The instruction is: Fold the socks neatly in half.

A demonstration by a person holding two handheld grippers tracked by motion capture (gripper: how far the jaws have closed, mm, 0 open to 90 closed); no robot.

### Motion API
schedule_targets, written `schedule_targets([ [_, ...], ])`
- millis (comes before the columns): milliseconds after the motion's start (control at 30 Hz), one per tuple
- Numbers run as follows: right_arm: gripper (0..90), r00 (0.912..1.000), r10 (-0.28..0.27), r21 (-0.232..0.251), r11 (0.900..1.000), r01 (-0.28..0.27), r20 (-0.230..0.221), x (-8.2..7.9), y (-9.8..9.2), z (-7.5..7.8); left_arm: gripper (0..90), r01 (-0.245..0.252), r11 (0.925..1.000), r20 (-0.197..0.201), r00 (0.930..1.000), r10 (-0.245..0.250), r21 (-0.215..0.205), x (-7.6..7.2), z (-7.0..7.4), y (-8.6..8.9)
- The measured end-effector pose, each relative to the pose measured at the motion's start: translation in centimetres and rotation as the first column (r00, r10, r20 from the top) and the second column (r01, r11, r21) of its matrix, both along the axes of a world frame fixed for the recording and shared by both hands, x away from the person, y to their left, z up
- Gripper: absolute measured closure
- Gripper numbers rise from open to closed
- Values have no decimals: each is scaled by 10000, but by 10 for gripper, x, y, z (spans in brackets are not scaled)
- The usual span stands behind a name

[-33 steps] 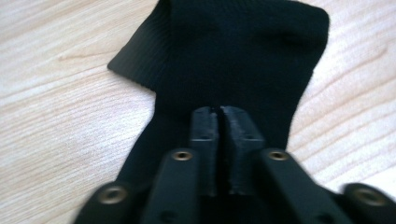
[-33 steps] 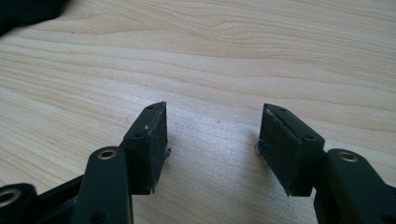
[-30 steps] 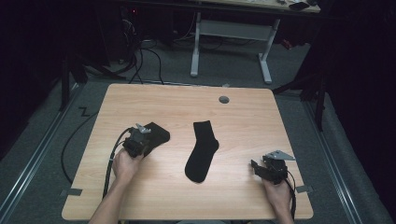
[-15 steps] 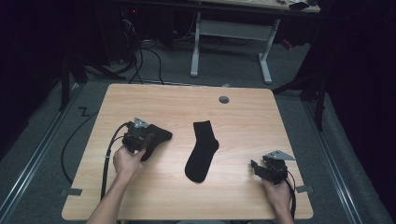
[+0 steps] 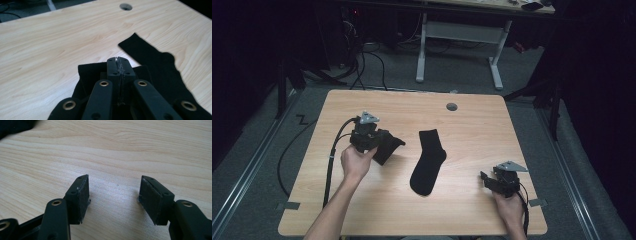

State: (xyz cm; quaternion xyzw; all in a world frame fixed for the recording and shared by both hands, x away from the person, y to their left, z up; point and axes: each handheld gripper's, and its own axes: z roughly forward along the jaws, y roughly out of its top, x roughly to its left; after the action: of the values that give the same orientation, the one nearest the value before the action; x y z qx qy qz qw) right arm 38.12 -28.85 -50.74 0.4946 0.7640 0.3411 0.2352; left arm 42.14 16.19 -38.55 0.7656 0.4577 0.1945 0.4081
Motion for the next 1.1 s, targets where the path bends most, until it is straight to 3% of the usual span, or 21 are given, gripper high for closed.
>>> schedule_targets([
  [233,414,10000,-1,3,10000,1,-3,0,0,0,891,166,9998,241,9996,-164,-106,10,13,-20],
  [533,414,10000,2,4,10000,-2,-5,0,0,0,891,339,9991,187,9993,-334,-238,36,22,-46],
  [833,414,10000,15,2,10000,-15,-1,0,0,0,891,348,9966,288,9990,-327,-742,61,36,-69],
  [1100,414,10000,13,3,10000,-13,-3,0,0,0,891,494,9949,524,9976,-449,-877,75,43,-96],
])
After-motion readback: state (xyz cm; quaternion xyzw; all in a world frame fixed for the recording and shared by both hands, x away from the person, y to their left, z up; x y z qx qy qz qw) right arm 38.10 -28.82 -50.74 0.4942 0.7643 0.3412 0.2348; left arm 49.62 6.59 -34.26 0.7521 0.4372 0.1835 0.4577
